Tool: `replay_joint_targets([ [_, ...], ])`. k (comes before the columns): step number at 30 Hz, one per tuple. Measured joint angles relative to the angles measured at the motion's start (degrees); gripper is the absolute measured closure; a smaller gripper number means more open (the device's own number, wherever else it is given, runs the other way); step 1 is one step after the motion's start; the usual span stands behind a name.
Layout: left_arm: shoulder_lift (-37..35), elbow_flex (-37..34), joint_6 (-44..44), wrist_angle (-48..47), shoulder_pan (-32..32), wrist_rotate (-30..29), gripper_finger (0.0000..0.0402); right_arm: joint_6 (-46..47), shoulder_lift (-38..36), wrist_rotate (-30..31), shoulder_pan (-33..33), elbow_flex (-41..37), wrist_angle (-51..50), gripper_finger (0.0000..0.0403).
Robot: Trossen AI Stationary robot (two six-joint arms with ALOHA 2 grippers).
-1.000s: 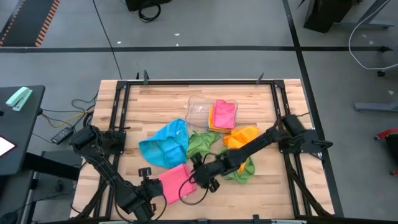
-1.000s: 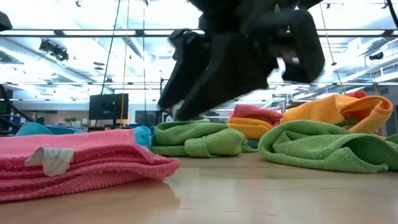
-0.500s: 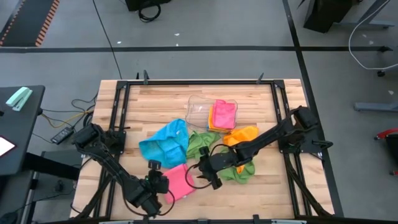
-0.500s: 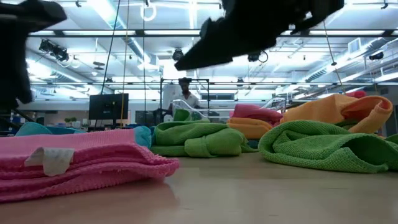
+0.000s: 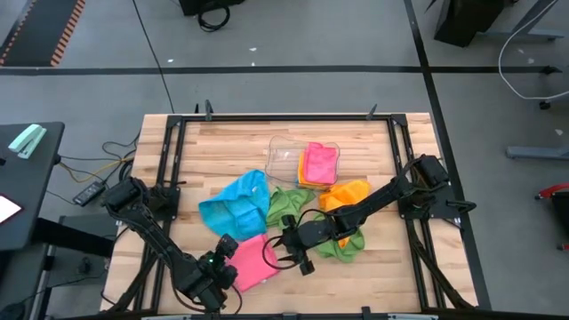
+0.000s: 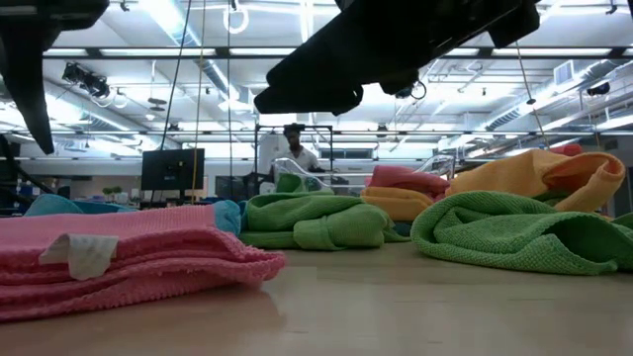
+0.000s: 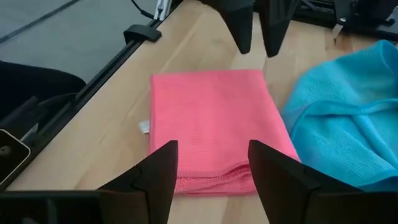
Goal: Fold microfiber towels
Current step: Fold the pink microfiber cloth
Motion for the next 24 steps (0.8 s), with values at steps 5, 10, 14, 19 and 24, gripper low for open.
replay_joint_targets([
  [5, 0.9, 0.0, 7.2, 7.3, 0.1, -0.1, 0.0171, 1.2, 0.0, 0.0, 0.0, 0.0, 0.2, 0.0198],
  [10, 1.7, 0.0, 11.6, 15.5, -0.3, 1.0, 0.0167, 2.0, 0.0, 0.0, 0.0, 0.0, 0.1, 0.0198],
  [14, 2.1, 0.0, 11.0, 15.4, -0.5, 6.5, 0.0151, 2.1, 0.0, 0.0, 0.3, 0.0, 0.1, 0.0198],
  [19, 3.4, 0.0, 10.3, 15.3, -0.4, 6.5, 0.0131, 2.1, 0.0, 0.0, 0.4, 0.0, 1.0, 0.0198],
  [24, 6.4, 0.1, 10.6, 15.1, -0.3, 5.4, 0.0131, 2.1, 0.0, 0.0, 0.5, 0.0, 1.2, 0.0198],
])
